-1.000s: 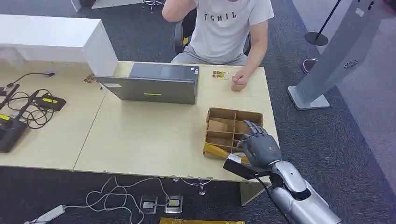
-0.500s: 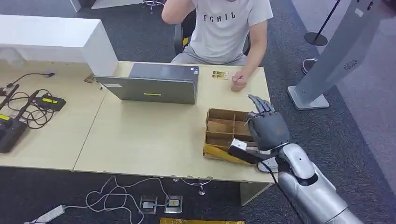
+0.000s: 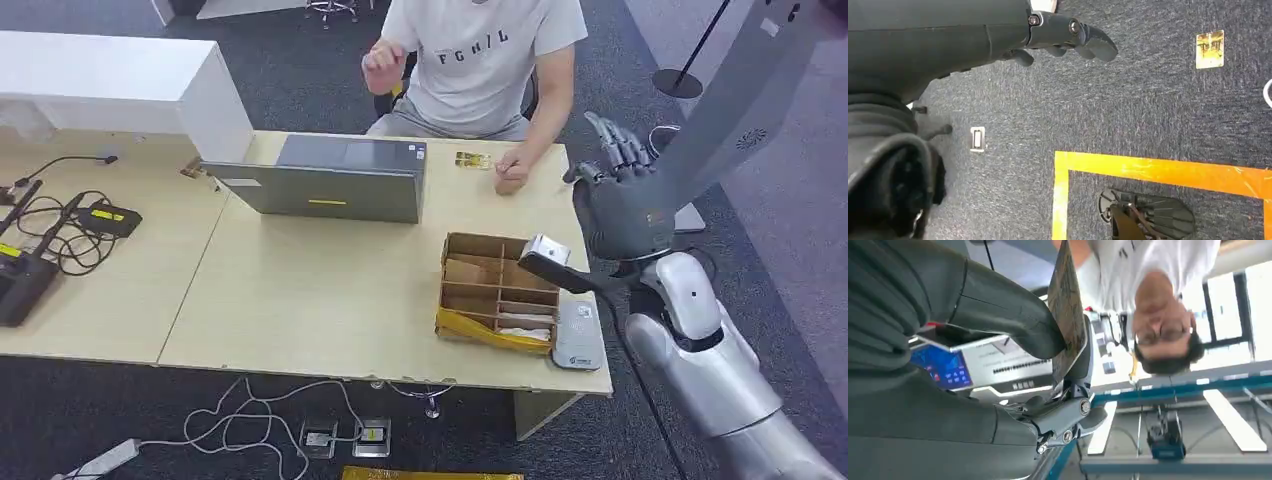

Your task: Pass the card to the sensor for recognition and then transmit it.

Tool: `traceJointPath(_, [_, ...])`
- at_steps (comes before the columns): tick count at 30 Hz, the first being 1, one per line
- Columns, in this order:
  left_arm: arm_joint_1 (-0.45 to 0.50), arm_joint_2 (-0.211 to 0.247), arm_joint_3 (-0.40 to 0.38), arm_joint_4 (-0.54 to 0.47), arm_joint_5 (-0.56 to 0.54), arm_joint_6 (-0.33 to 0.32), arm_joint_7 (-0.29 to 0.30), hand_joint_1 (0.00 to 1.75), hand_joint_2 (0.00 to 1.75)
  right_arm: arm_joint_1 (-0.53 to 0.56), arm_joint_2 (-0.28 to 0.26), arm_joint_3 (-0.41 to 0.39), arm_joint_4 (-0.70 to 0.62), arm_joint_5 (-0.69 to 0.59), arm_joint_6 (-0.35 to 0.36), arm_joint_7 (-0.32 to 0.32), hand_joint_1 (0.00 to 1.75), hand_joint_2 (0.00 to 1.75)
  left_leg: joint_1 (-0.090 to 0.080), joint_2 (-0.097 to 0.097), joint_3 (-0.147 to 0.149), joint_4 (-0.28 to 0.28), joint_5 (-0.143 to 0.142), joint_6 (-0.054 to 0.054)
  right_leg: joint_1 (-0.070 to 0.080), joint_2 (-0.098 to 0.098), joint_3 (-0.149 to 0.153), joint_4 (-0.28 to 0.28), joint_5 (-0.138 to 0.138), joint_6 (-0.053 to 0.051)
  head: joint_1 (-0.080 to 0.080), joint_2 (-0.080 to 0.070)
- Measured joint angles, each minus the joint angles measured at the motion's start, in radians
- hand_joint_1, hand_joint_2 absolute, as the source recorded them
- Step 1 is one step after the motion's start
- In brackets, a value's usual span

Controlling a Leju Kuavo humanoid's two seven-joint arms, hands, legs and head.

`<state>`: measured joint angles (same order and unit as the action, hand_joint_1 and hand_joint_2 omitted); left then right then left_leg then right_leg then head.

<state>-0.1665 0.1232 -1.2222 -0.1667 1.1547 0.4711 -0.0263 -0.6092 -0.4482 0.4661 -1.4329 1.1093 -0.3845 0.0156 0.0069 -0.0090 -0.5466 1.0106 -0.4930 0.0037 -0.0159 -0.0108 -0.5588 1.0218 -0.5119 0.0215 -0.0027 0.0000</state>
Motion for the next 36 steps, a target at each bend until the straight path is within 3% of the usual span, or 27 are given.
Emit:
traceJointPath(9, [0.000, 0.000, 0.000, 0.000, -0.003, -0.002, -0.003, 0.00, 0.00, -0.024, 0.000, -0.066, -0.061, 0.005, 0.003, -0.010, 1.75, 1.75, 0.000, 0.000, 0.000, 0.000, 0.000, 0.000, 0.000, 0.000, 0.000, 0.000, 0.000, 0.000, 0.000, 0.000])
traceJointPath(26, [-0.001, 0.000, 0.000, 0.000, -0.012, -0.006, -0.003, 0.00, 0.00, -0.019, 0.005, -0.088, -0.078, 0.018, -0.002, -0.023, 1.75, 1.75, 0.000, 0.000, -0.001, 0.000, 0.000, 0.000, 0.000, 0.000, 0.000, 0.000, 0.000, 0.000, 0.000, 0.000])
traceJointPath(32, [-0.003, -0.001, -0.001, 0.000, -0.019, -0.010, -0.003, 0.00, 0.00, -0.019, 0.035, -0.082, 0.019, 0.031, -0.082, -0.061, 1.75, 1.75, 0.000, 0.000, -0.001, 0.000, 0.000, 0.000, 0.000, 0.000, 0.000, 0.000, 0.000, 0.000, 0.000, 0.000])
traceJointPath(36, [-0.003, -0.001, -0.001, 0.000, -0.024, -0.013, -0.003, 0.00, 0.00, -0.033, 0.065, -0.066, 0.090, 0.050, -0.083, -0.062, 1.75, 1.75, 0.000, -0.001, -0.001, 0.000, 0.000, 0.000, 0.000, -0.001, 0.000, 0.000, 0.000, 0.000, 0.000, 0.000])
